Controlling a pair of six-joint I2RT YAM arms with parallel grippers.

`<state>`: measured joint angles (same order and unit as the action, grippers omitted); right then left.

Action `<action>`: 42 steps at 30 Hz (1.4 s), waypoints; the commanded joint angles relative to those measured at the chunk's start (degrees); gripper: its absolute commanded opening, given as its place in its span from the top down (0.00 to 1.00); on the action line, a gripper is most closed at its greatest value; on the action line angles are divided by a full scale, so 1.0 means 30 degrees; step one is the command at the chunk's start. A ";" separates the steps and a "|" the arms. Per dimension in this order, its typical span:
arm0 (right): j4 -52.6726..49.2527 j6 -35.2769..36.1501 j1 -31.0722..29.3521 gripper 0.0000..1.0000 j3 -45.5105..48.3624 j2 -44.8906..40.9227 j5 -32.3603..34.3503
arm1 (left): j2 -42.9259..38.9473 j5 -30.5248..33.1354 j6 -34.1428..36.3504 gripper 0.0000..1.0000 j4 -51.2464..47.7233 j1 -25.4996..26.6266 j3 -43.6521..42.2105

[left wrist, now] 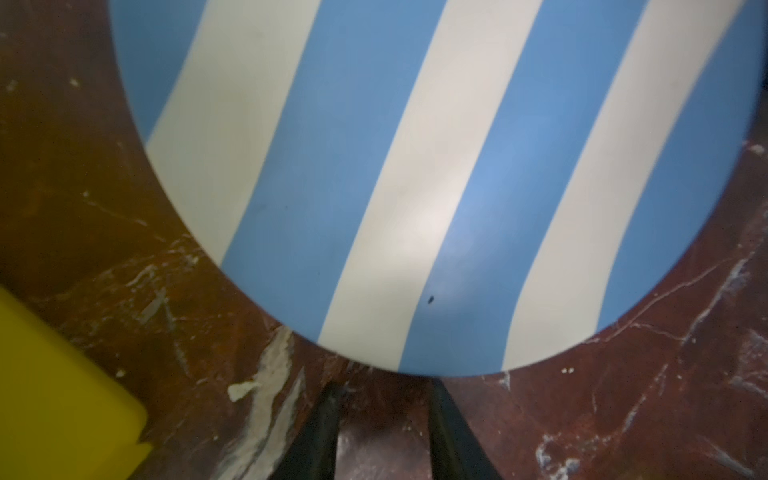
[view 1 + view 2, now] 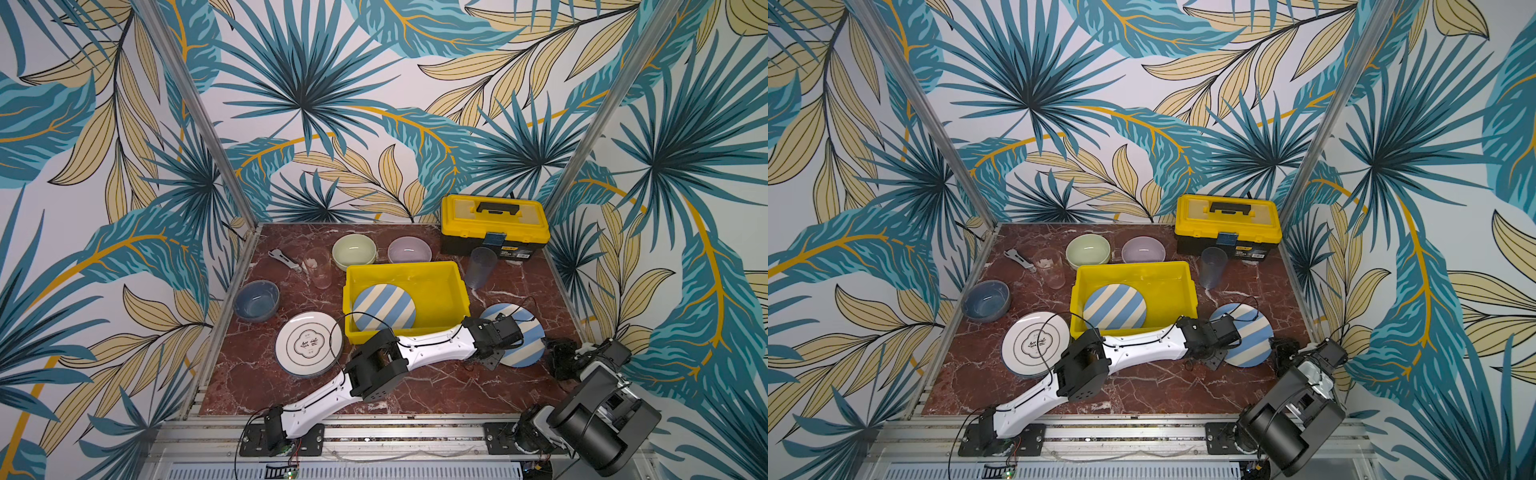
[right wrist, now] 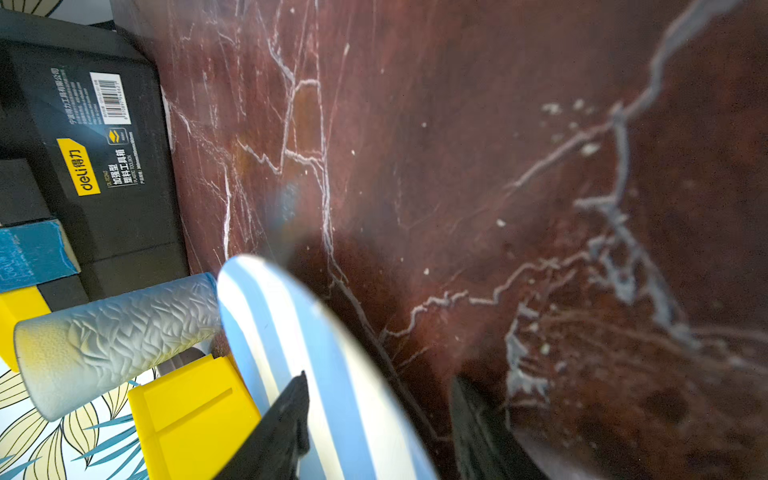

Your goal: Place the mixed dishes into the plastic bin

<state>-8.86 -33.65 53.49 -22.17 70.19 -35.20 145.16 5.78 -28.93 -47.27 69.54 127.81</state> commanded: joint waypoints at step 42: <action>0.1134 -0.0669 -0.1464 0.50 0.0010 0.0774 0.1601 | 0.2877 -0.2033 0.5680 0.69 0.1106 -0.1353 0.6001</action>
<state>-3.55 -35.79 49.82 -23.18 73.28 -32.12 152.27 1.89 -12.78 -44.84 65.14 145.77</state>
